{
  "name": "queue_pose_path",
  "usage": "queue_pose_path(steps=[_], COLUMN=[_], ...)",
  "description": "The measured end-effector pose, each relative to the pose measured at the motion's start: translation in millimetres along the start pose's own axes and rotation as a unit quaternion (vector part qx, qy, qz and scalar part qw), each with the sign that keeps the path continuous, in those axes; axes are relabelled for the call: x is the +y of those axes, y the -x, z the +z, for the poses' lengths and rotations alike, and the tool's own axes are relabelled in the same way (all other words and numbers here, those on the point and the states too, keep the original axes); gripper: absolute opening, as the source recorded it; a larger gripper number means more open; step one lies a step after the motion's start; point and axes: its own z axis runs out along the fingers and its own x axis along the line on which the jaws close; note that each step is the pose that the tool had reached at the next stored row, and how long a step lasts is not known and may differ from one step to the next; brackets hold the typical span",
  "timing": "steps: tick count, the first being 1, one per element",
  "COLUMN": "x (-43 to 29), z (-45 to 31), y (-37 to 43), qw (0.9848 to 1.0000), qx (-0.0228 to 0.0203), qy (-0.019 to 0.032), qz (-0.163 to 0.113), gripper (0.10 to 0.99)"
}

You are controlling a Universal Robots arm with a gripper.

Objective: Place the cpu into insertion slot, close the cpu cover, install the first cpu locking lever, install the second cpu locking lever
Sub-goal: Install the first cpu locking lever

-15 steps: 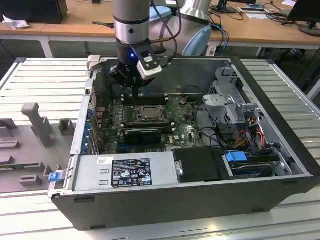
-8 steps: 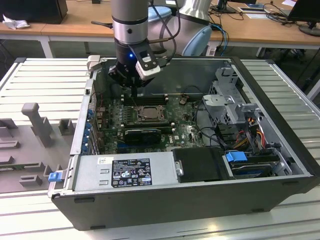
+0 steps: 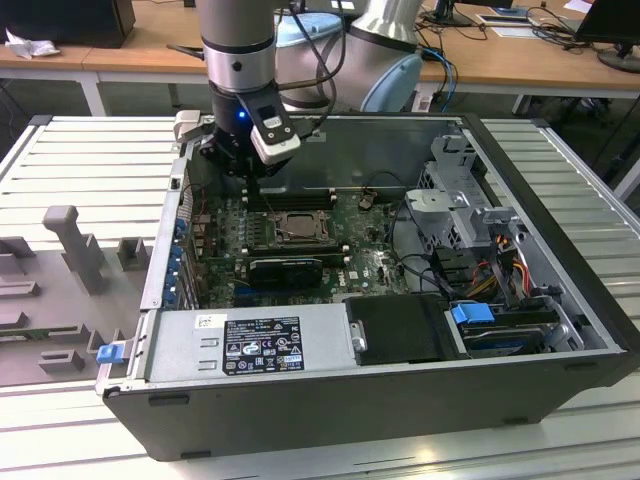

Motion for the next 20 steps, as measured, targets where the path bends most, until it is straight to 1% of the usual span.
queue_pose_path(steps=[1,3,5,6,7,8,9,10,13,14,16,17,20], x=[-0.1,1.6,14.5,19.7,24.1,24.4,24.6,25.0,25.7,26.0,26.4,26.6,27.2], z=[1.0,2.6,5.6,7.0,8.3,8.5,8.6,8.8,9.7,10.7,12.7,13.9,15.8], y=[-3.5,-5.3,-6.0,-6.2,-5.6,-3.2,0.1,8.0,23.9,32.7,42.8,49.2,63.1], qw=[1.0000,1.0000,1.0000,1.0000,1.0000,1.0000,1.0000,1.0000,1.0000,1.0000,1.0000,1.0000,1.0000], qx=[0.0000,0.0000,0.0000,-0.0001,-0.0001,-0.0001,-0.0001,0.0000,0.0011,0.0022,0.0036,0.0047,0.0083], qy=[0.0000,0.0000,0.0000,-0.0002,-0.0023,-0.0025,-0.0025,-0.0025,-0.0026,-0.0026,-0.0027,-0.0027,-0.0023], qz=[0.000,0.000,0.000,0.000,0.000,0.000,0.000,0.000,0.000,0.000,0.000,0.000,0.000], gripper=[0.106,0.106,0.106,0.106,0.106,0.106,0.106,0.106,0.106,0.106,0.106,0.106,0.106])
